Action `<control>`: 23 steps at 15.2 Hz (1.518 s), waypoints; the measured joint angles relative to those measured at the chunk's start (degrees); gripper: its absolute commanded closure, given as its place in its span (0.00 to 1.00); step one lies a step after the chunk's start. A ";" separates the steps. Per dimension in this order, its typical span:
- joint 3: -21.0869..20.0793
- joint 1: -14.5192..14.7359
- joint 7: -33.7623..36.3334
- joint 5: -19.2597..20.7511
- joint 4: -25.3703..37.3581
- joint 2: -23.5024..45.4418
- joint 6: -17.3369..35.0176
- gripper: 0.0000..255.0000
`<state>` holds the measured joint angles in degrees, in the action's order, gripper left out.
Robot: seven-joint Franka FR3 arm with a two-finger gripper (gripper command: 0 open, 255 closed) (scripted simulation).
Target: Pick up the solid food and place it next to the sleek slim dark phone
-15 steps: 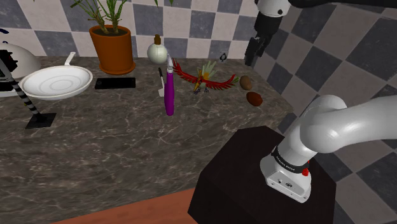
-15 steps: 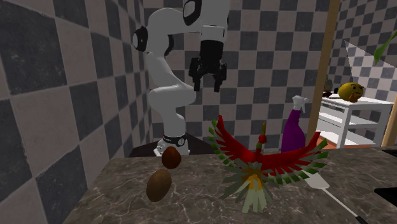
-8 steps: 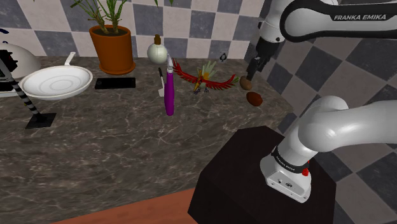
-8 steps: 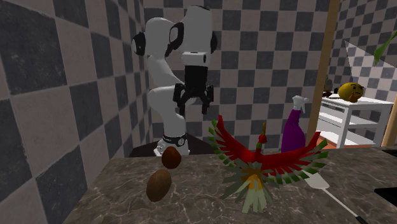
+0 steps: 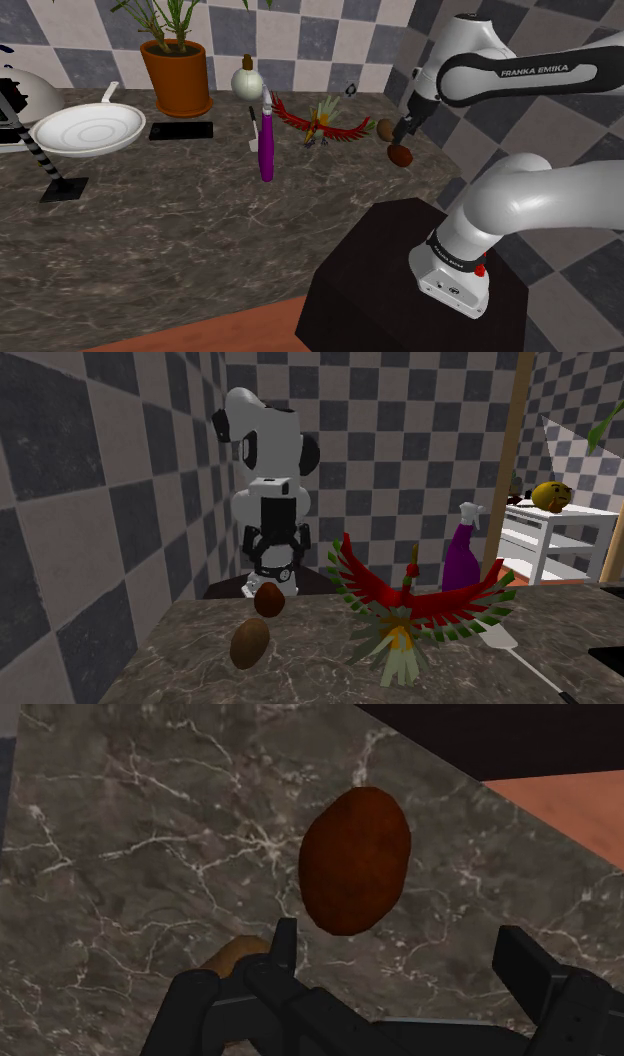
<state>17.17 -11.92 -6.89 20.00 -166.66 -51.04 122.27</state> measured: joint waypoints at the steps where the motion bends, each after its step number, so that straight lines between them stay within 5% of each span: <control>1: 1.18 -0.70 -0.26 0.84 -0.81 1.41 2.49 0.00; 10: 5.45 -3.01 -0.67 4.85 -4.83 9.80 15.59 0.00; 16: 5.65 -3.05 -0.58 5.09 -5.02 10.64 16.66 0.00; 17: 5.65 -3.05 -0.58 5.09 -5.02 10.64 16.66 1.00; 23: 5.65 -3.05 -0.58 5.09 -5.02 10.64 16.66 1.00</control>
<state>22.82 -14.97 -7.47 25.09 -171.68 -40.40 138.93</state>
